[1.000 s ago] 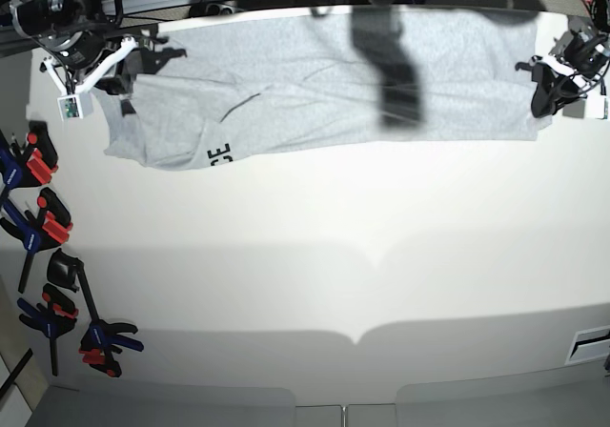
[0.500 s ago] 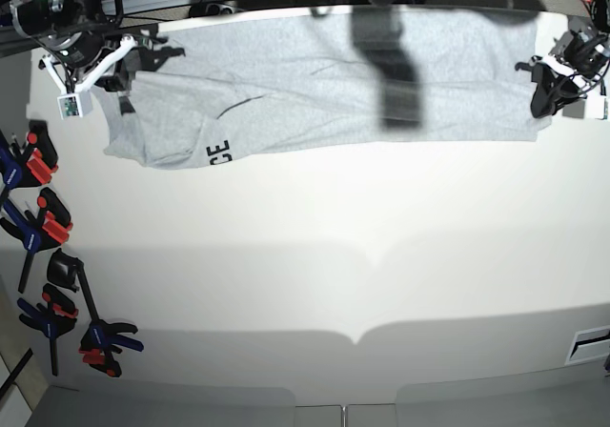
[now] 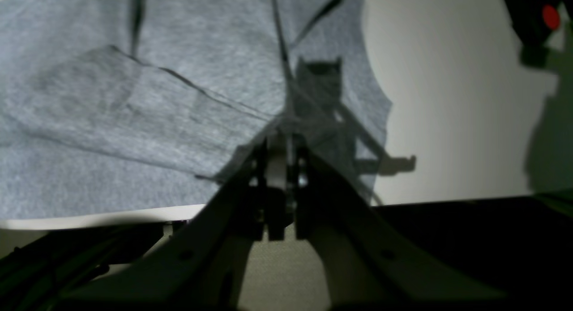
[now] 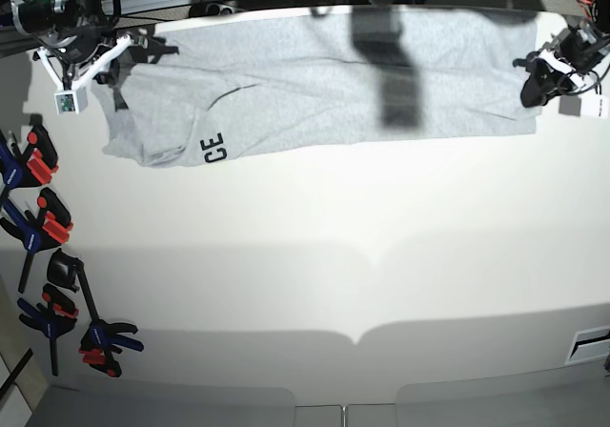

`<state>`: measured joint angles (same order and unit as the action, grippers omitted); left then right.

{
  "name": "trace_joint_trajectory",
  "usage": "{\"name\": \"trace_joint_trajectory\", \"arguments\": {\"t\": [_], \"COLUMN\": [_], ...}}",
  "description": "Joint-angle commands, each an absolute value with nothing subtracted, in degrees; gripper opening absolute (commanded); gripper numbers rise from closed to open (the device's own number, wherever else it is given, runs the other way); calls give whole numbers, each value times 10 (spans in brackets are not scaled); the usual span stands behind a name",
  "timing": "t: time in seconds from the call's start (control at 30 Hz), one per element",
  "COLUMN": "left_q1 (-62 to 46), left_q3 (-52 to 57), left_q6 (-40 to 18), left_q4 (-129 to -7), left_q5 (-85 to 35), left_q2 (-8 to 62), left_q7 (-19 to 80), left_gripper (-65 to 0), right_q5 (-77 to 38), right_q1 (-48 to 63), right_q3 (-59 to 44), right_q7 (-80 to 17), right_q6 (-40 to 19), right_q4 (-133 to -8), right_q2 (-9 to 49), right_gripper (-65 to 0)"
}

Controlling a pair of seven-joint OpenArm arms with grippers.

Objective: Fold the T-shirt properly
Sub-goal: 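Hold the strip ends with both grippers and smooth it flat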

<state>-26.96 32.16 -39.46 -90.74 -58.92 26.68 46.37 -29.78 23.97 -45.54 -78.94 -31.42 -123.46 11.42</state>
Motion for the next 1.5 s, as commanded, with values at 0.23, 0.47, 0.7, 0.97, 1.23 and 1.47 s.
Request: {"name": "trace_joint_trajectory", "arguments": {"t": [0.23, 0.47, 0.7, 0.97, 1.23, 1.47], "left_q1": [-268, -269, -263, -263, -263, -239], "left_q3": [326, 326, 326, 326, 326, 326], "left_q6": [-400, -400, -400, -383, -338, -345], "left_q4": [-917, -917, -915, -913, -827, -672], "left_q5": [-570, -569, -525, -504, -594, -724], "left_q2": [278, 278, 278, 297, 348, 356], "left_q7": [452, 452, 453, 559, 522, 556], "left_gripper": [-650, -392, -392, -392, -391, -305], "right_q5": [-305, -321, -321, -324, -362, -365], "right_q1": [240, 240, 240, 240, 240, 240], "right_q3": [-459, -459, -459, -459, -459, -459], "right_q7": [-776, -771, -761, -754, -759, -759], "right_q6": [-304, -304, -304, -304, -317, -317], "right_q4": [-1245, -1245, -1245, -1245, -1245, -1245], "right_q2": [119, 119, 119, 119, 119, 119], "right_gripper": [-650, -489, -442, -442, -442, -442]}}
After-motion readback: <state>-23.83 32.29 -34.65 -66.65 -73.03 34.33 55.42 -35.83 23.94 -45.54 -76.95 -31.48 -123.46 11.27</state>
